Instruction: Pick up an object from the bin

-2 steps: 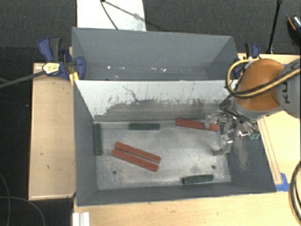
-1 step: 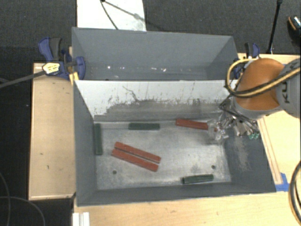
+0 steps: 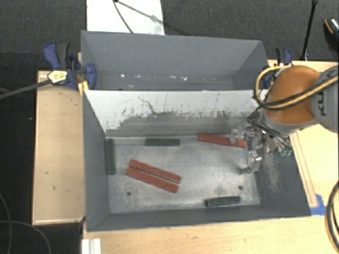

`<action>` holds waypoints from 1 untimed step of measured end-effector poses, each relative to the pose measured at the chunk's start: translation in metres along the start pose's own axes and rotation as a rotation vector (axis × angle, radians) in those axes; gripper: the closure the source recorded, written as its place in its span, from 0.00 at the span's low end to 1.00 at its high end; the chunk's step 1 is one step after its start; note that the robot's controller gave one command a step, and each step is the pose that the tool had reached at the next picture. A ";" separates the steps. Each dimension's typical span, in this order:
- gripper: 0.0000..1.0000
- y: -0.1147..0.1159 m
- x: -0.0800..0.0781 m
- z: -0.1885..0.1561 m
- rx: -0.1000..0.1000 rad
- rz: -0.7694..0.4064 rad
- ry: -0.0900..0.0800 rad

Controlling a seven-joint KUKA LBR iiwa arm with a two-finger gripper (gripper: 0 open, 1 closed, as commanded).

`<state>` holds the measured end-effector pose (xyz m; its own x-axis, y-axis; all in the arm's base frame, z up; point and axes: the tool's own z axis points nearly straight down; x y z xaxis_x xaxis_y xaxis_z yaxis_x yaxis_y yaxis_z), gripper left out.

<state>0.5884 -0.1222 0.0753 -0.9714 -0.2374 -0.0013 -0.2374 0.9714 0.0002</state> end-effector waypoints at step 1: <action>0.00 0.014 -0.006 -0.104 0.004 0.064 -0.011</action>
Offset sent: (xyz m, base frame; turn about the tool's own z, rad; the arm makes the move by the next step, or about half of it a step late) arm -0.0001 0.0147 0.0975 0.0643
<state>0.5912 -0.1069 0.1790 -0.9845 -0.1750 -0.0120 -0.1749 0.9846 -0.0029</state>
